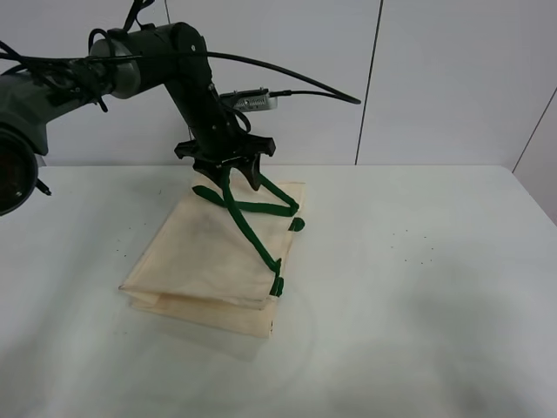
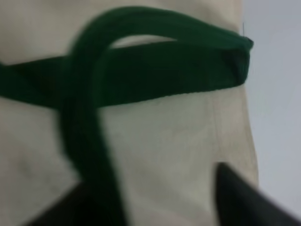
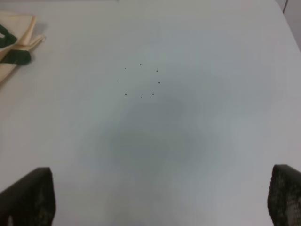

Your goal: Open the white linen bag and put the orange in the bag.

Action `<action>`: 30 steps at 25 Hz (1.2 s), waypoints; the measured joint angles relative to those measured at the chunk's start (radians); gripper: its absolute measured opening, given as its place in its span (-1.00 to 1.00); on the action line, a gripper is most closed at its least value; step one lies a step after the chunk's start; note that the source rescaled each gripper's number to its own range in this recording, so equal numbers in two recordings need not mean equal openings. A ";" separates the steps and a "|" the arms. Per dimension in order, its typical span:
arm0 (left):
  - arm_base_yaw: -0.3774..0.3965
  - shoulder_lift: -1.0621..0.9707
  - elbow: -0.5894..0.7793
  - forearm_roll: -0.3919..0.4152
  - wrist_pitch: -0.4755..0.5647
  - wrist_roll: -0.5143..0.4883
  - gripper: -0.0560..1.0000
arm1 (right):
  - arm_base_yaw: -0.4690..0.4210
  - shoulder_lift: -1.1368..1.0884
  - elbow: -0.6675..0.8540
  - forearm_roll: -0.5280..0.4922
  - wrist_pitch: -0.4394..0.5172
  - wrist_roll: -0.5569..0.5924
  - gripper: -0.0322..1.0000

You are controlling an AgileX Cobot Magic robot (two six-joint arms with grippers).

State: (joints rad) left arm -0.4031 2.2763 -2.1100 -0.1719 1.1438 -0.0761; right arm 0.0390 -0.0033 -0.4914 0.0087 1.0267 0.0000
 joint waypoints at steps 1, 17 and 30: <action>0.000 0.002 0.000 0.001 -0.005 0.001 0.71 | 0.000 0.000 0.000 0.000 0.000 0.000 1.00; 0.116 0.004 -0.007 0.218 0.044 -0.092 0.96 | 0.000 0.000 0.000 0.000 0.000 0.000 1.00; 0.385 -0.005 0.012 0.224 0.044 -0.044 0.94 | 0.000 0.000 0.000 0.000 0.000 0.000 1.00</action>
State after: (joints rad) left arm -0.0183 2.2712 -2.0983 0.0521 1.1875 -0.1202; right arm 0.0390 -0.0033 -0.4914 0.0087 1.0267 0.0000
